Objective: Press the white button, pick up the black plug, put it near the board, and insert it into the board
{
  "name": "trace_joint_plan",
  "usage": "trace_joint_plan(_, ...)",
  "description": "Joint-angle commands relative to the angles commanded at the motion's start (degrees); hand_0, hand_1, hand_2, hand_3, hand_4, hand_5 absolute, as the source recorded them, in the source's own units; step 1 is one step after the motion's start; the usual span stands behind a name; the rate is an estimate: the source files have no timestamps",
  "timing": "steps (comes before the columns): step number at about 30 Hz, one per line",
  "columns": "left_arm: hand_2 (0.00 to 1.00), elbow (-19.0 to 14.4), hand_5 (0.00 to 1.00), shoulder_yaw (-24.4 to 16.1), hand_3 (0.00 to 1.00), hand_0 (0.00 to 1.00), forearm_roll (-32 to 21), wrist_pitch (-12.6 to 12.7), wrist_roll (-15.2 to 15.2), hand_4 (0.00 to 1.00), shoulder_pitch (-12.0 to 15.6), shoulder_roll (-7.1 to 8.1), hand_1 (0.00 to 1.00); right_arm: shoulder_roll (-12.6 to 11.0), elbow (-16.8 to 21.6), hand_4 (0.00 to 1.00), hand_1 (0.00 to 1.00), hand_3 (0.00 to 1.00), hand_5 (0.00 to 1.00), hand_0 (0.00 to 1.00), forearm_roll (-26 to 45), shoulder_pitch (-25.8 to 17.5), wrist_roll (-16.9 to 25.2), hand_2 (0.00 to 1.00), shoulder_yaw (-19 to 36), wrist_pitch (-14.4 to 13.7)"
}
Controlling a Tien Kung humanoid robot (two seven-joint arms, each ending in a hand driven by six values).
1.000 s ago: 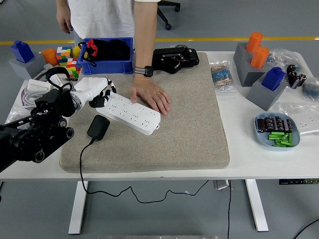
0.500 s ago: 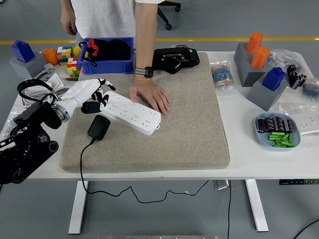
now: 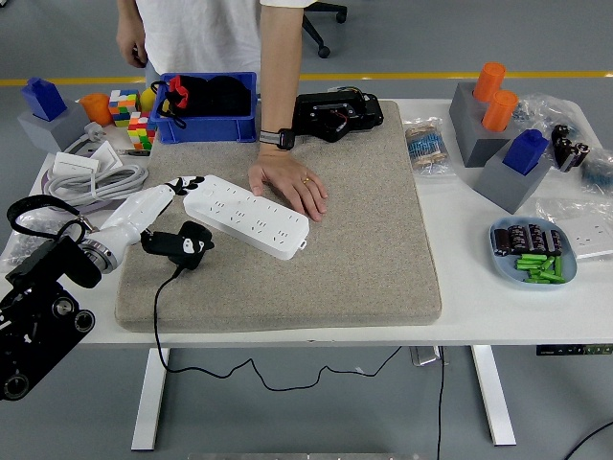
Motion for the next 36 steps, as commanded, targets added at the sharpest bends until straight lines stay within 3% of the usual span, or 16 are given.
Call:
trace_joint_plan(1,0.847,0.0,0.411,0.0,0.863,0.758,0.4,0.3,0.0,0.998,0.1,-0.12,0.822,0.0,0.0,0.652,0.633,0.611,0.375,0.711,0.0,0.0,0.0,0.646,0.0,0.0)
trace_joint_plan(6,0.847,0.7,0.411,0.7,0.863,0.758,1.8,1.4,-0.2,0.998,0.1,-0.4,0.822,0.1,0.2,0.652,0.633,0.611,0.375,0.711,-0.1,0.2,0.1,0.646,0.2,0.0)
trace_joint_plan(7,0.759,0.8,0.286,1.0,0.79,0.71,2.0,1.8,-0.3,0.998,0.1,-0.38,0.76,0.1,0.2,0.652,0.633,0.61,0.376,0.711,0.0,0.2,0.1,0.646,0.2,0.0)
trace_joint_plan(12,0.759,1.6,0.286,2.2,0.79,0.71,3.8,3.9,-1.4,0.998,-0.1,-0.61,0.76,0.2,0.0,0.652,0.633,0.61,0.376,0.711,-0.1,0.0,0.0,0.646,0.3,0.0)
trace_joint_plan(13,0.633,1.7,0.072,2.3,0.625,0.567,4.3,4.2,-1.6,0.913,-0.1,-0.69,0.657,0.2,0.0,0.652,0.633,0.611,0.376,0.71,-0.1,0.0,0.0,0.646,0.3,0.0)
trace_joint_plan(18,0.633,2.7,0.072,2.8,0.625,0.567,5.9,5.3,-2.0,0.913,-0.2,-1.02,0.657,0.4,0.1,0.652,0.633,0.611,0.376,0.71,-0.1,-0.1,0.1,0.646,0.4,0.0)
trace_joint_plan(19,0.6,2.9,0.002,2.8,0.605,0.495,6.2,5.4,-2.1,0.871,-0.2,-1.09,0.618,0.4,0.1,0.652,0.633,0.611,0.375,0.711,-0.1,0.0,0.1,0.646,0.4,0.0)
trace_joint_plan(36,0.618,5.1,0.002,3.3,0.611,0.478,8.4,5.9,-1.9,0.868,-0.8,-1.88,0.616,0.5,0.1,0.652,0.633,0.61,0.375,0.711,-0.2,0.0,0.1,0.646,0.7,0.0)
